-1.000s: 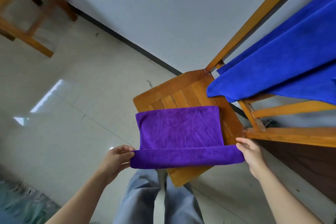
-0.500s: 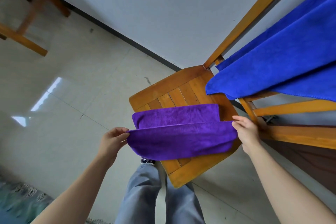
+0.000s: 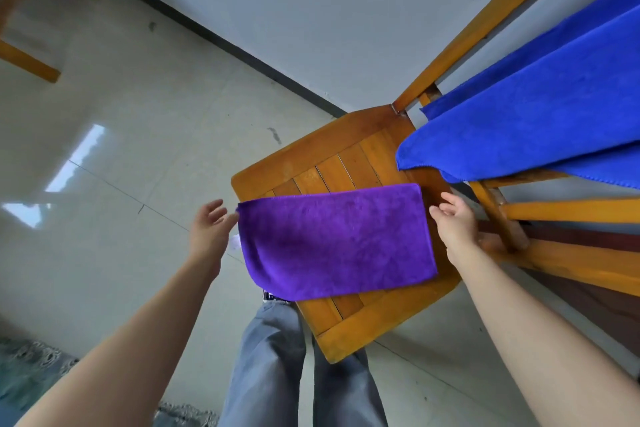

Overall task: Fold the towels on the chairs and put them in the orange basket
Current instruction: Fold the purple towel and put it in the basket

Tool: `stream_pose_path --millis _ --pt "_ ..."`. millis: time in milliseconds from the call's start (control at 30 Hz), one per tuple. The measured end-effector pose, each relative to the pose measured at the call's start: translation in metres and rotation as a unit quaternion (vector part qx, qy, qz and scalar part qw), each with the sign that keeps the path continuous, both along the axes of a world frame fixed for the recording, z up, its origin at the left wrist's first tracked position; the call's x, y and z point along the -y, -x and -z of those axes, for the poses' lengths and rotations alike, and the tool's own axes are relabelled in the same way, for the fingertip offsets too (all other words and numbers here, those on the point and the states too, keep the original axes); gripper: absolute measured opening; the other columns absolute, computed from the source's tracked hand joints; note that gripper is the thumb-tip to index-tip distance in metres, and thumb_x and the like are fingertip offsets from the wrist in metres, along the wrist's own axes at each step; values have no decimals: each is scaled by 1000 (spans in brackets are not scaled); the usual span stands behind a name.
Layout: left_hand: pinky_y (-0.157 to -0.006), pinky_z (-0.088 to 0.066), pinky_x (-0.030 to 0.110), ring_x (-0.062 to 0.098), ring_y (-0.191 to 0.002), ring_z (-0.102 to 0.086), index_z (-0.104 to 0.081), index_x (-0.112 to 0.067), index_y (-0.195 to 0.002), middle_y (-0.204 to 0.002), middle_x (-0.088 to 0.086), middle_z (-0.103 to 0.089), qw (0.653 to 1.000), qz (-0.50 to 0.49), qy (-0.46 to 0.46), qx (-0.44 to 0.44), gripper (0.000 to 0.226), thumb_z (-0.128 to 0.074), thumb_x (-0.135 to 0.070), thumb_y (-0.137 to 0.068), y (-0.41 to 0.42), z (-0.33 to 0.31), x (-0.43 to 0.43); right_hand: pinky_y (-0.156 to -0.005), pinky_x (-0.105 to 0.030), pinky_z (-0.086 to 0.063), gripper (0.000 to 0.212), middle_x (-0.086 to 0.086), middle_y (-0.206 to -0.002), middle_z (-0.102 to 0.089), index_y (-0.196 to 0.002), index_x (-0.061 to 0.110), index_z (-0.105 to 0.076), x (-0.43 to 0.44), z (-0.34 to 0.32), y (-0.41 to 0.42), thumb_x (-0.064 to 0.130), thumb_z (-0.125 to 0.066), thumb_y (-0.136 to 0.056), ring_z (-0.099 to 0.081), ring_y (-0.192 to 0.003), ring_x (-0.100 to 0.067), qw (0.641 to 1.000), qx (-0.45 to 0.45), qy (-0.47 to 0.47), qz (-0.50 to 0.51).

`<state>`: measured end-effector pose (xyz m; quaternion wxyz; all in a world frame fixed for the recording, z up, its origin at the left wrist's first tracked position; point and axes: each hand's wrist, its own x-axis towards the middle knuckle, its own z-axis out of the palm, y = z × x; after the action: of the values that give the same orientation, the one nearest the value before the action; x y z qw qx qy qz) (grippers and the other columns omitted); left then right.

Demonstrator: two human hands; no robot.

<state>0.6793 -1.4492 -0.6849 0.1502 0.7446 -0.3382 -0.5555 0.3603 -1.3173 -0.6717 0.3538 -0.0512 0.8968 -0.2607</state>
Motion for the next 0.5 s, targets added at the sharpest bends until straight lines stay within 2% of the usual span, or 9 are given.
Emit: stream_pose_path --millis 67,167,267,367,433,500 --pt "-99 -38 38 26 -123 -46 -43 -9 -134 -133 12 -48 995 72 -14 65 52 -62 -11 -87 1 5 -10 -98 -39 -42 43 -12 -140 -46 -136 12 -44 -11 5 -6 12 -52 -94 -46 -126 -29 998 19 -53 -24" --pt "-105 -33 41 32 -128 -40 -44 -7 -135 -139 16 -45 961 224 28 159 53 -62 -11 -85 0 8 -30 -98 -41 -43 45 -14 -141 -44 -136 9 -42 -30 11 -18 12 -54 -93 -45 -127 -31 991 39 -112 -58" --pt "-108 -28 41 33 -134 -30 -44 -8 -136 -146 14 -36 895 384 63 218 51 -58 -12 -87 1 9 -51 -92 -41 -47 45 -15 -136 -48 -135 6 -42 -41 18 -25 13 -55 -92 -49 -122 -33 985 54 -145 -79" --pt "-105 -34 47 36 -135 -32 -48 -8 -134 -148 15 -35 819 519 79 233 52 -62 -13 -85 5 9 -74 -91 -43 -49 47 -17 -133 -49 -134 5 -42 -46 23 -29 14 -57 -90 -51 -119 -34 984 51 -150 -83" --pt "-97 -42 53 41 -130 -40 -55 -5 -127 -143 19 -41 789 561 94 231 50 -69 -12 -79 11 9 -85 -91 -43 -49 51 -17 -135 -45 -136 5 -39 -46 25 -28 15 -58 -90 -50 -120 -34 984 47 -153 -81" --pt "-103 -37 50 38 -136 -32 -49 -9 -134 -150 17 -31 760 598 90 239 51 -63 -19 -85 18 7 -91 -93 -43 -48 54 -17 -138 -42 -139 6 -36 -48 26 -26 17 -58 -90 -47 -123 -34 982 43 -160 -88"
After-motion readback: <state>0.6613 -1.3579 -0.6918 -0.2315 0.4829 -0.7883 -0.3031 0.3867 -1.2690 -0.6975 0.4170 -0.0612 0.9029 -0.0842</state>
